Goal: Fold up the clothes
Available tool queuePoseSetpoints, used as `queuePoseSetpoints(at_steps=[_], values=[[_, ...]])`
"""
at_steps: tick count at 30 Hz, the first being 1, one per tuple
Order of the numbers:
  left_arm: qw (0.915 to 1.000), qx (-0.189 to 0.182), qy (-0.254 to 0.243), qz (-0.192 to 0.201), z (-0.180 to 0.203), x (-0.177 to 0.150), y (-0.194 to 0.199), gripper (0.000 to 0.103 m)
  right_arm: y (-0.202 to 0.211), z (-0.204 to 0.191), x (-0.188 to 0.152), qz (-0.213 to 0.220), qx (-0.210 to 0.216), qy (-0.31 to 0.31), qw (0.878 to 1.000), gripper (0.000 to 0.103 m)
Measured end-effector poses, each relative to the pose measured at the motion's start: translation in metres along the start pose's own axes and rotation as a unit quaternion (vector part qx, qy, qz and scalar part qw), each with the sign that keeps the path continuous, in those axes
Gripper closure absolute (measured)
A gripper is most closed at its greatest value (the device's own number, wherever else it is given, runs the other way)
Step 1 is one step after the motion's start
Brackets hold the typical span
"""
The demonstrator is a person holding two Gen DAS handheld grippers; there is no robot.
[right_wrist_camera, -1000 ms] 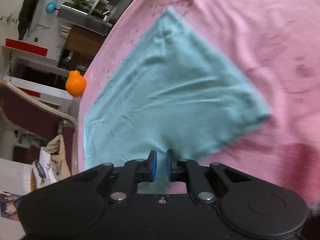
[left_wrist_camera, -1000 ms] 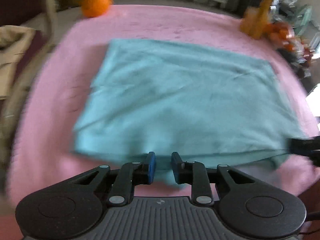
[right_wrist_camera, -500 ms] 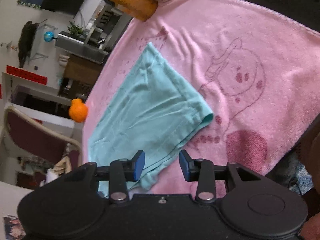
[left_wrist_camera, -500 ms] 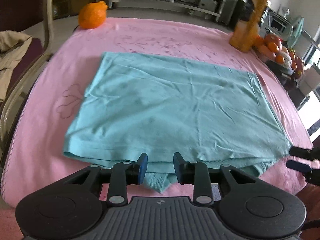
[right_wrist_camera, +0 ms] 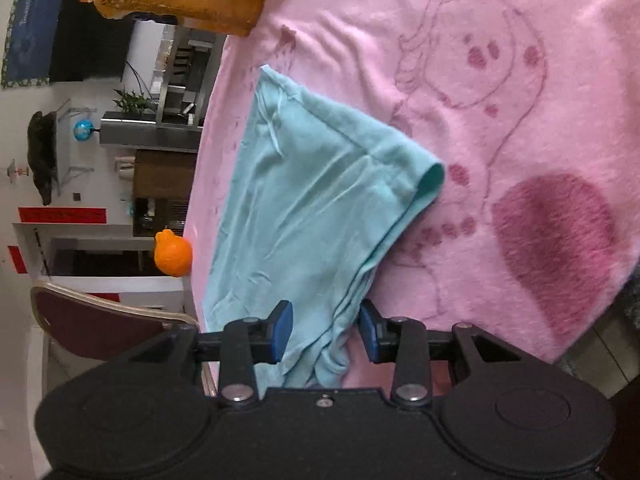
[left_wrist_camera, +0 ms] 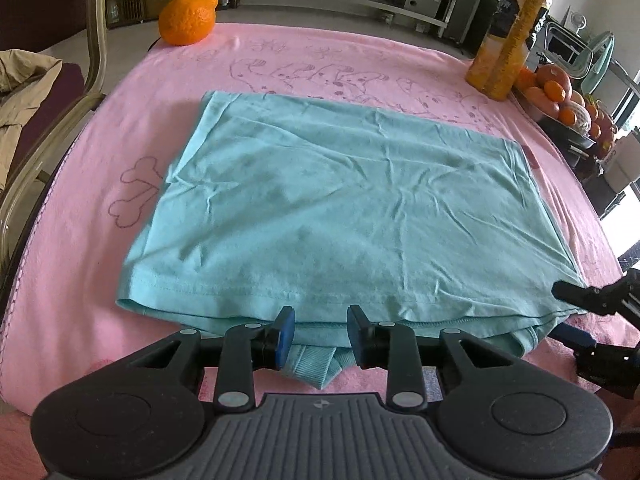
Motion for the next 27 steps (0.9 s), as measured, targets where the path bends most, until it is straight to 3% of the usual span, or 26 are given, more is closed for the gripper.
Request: queuePoseSetpoints(at_steps=[2, 5, 7, 11, 13, 17, 19, 21, 24, 27], values=[[1.0, 0.001, 0.002, 0.0, -0.001, 0.0, 0.0, 0.074, 0.0, 0.001, 0.0, 0.022, 0.009, -0.018, 1.0, 0.067], [1.0, -0.001, 0.009, 0.0, -0.003, 0.001, 0.0, 0.074, 0.006, -0.003, 0.003, 0.104, -0.007, -0.008, 0.994, 0.068], [0.9998, -0.007, 0.017, 0.003, -0.006, 0.002, 0.001, 0.074, 0.006, -0.008, 0.004, 0.125, -0.02, 0.016, 0.992, 0.068], [0.9996, -0.01, 0.026, 0.003, -0.011, 0.004, 0.002, 0.074, -0.002, -0.011, 0.005, 0.1, -0.008, 0.018, 0.995, 0.068], [0.9996, -0.007, 0.028, 0.001, -0.013, 0.004, 0.002, 0.074, 0.002, -0.01, 0.011, 0.143, -0.021, 0.022, 0.989, 0.07], [0.9984, 0.056, 0.007, 0.001, -0.035, 0.01, 0.005, 0.074, 0.003, -0.005, 0.021, 0.163, -0.022, -0.006, 0.986, 0.075], [0.9959, 0.09, -0.005, 0.001, -0.047, 0.013, 0.007, 0.075, 0.002, -0.008, 0.022, 0.176, -0.046, 0.009, 0.983, 0.093], [0.9927, 0.12, -0.011, -0.014, -0.061, 0.013, 0.003, 0.08, 0.0, -0.011, 0.023, 0.187, -0.07, 0.022, 0.98, 0.095], [0.9933, 0.109, 0.002, -0.037, -0.077, 0.011, -0.005, 0.074, -0.005, -0.021, 0.02, 0.195, -0.107, 0.049, 0.974, 0.096], [0.9954, 0.089, 0.009, -0.033, -0.086, 0.012, 0.005, 0.074, -0.007, -0.045, 0.014, 0.214, -0.158, 0.116, 0.957, 0.097]])
Point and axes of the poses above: each gripper's, at about its wrist camera, not at the fingertips, and y roughly against the way its jaws point, z to its right, x to its top, the point moved 3 cm from there along -y, roughly the way its jaws point, and after that the axes turned 6 degrees about z, right-handed, at the moved point
